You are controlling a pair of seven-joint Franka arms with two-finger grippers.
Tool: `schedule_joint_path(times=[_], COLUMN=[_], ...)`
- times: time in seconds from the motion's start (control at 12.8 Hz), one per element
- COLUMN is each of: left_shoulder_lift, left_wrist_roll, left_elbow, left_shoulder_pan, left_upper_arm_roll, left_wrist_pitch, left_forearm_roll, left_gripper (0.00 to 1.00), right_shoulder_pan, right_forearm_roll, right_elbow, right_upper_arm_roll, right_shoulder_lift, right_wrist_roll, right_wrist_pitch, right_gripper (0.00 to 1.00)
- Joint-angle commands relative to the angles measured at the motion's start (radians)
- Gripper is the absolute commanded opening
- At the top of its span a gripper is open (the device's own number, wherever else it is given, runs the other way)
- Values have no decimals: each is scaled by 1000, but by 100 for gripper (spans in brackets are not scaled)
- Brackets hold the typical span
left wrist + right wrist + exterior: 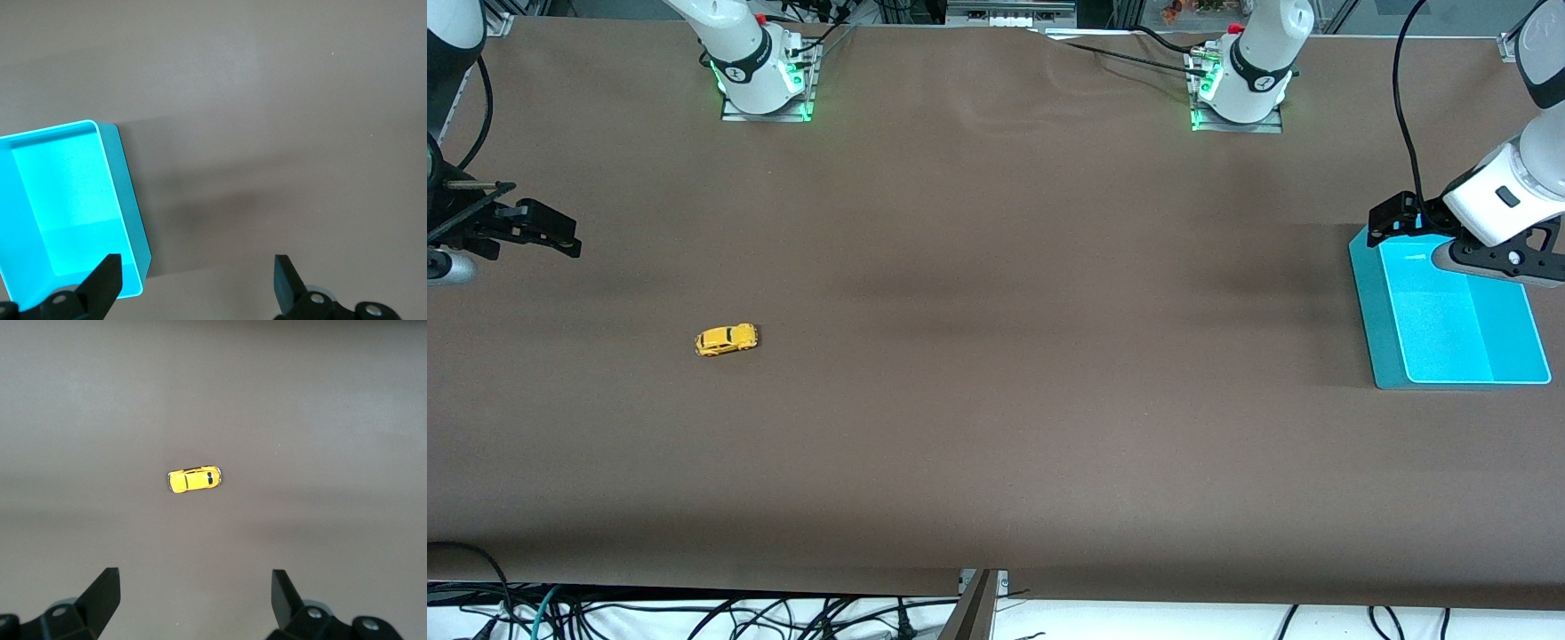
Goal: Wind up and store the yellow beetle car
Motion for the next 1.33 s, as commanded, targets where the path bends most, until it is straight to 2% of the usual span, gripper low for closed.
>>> schedule_joint_path(times=[0.0, 0.7, 1.25], left_shoulder_lift=[-28, -28, -29], left_wrist_roll=[6, -84, -73], left_elbow=[-21, -2, -5], left_shoulder_pan=[0, 0, 2], left_upper_arm_roll=[-4, -44, -36], left_wrist_pitch=[7, -30, -28], left_forearm_roll=[-18, 2, 10], left_gripper=[100, 100, 100], right_shoulder_pan=[-12, -18, -18], right_forearm_roll=[-6, -4, -4], right_elbow=[-7, -7, -7], right_upper_arm_roll=[12, 9, 9], right_shoulder_lift=[-8, -8, -8], right_wrist_roll=[21, 12, 12], right_wrist_pitch=[-5, 1, 3], right_gripper=[100, 100, 100])
